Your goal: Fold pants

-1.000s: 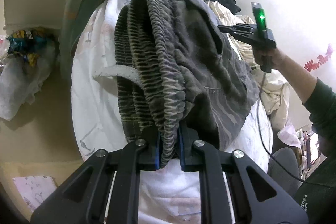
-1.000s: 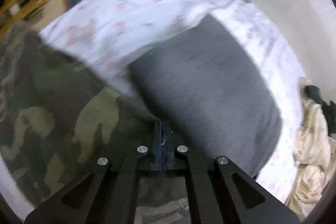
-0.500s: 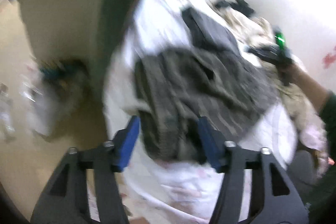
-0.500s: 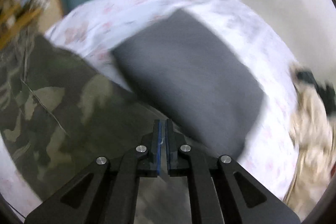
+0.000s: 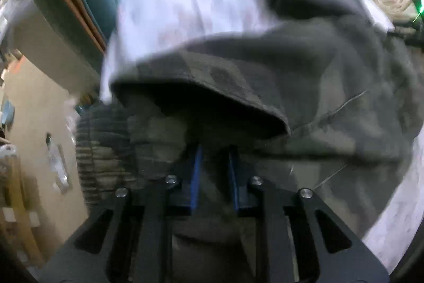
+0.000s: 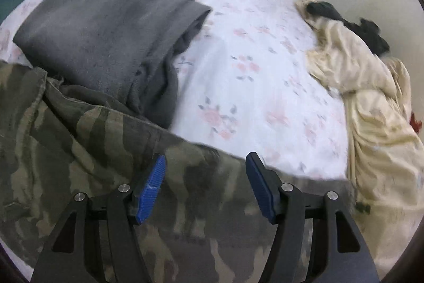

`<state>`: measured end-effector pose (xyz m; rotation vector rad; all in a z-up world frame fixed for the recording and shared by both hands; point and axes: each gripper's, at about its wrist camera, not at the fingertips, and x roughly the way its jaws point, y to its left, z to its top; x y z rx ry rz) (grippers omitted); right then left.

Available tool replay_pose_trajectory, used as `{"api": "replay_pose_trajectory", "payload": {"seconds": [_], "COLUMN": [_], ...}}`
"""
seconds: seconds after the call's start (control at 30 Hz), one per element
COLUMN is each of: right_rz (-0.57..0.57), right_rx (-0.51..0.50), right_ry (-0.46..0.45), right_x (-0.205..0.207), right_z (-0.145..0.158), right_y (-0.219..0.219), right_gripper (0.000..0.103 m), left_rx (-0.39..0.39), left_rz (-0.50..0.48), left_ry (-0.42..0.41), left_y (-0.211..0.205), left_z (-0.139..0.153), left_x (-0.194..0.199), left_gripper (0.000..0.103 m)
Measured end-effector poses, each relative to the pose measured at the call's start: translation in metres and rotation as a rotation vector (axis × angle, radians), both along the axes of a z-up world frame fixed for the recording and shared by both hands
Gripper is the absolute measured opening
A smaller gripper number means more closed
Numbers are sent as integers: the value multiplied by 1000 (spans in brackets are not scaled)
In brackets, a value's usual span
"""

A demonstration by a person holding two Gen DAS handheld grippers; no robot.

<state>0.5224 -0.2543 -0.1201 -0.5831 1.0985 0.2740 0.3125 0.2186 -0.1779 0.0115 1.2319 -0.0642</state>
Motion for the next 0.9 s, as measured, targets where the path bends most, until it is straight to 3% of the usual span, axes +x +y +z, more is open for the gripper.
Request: {"api": "replay_pose_trajectory", "payload": {"seconds": [0.1,0.2,0.23,0.27,0.33,0.4,0.5,0.6,0.67,0.7,0.8,0.9], "right_rz": [79,116,125,149,208,236,152,0,-13,-14,-66,-250], "right_rx": [-32,-17,7,23,-47,-30,55,199,274,253,100,160], "right_ry": [5,80,108,132,89,61,39,144,225,269,130,-2], "right_x": [0,6,6,2,-13,-25,-24,-9,-12,-13,-12,-5], "right_z": [-17,-34,-35,-36,-31,-20,0,-3,-16,-33,-61,-53], "right_y": [27,30,29,28,27,20,0,-14,-8,-2,8,-4], "right_gripper": [65,61,40,0,0,0,0,1,4,1,0,0], "left_rx": [16,-34,-39,-38,-32,-26,-22,-19,-21,-24,-17,-17], "left_rz": [-23,-20,-24,-29,-37,-40,-50,-49,-49,-51,-60,-63], "left_ry": [-25,-22,-23,-25,-34,-39,-44,-39,-39,-40,-34,-22], "left_y": [-2,7,9,9,9,8,5,4,2,2,2,0], "left_z": [-1,-2,-2,-2,-3,-3,-5,-5,-6,-6,-6,-5], "left_x": [-6,-6,-7,-8,-10,-11,-13,-17,-16,-16,-13,-12], "left_gripper": [17,17,17,17,17,17,17,17,17,17,17,17]}}
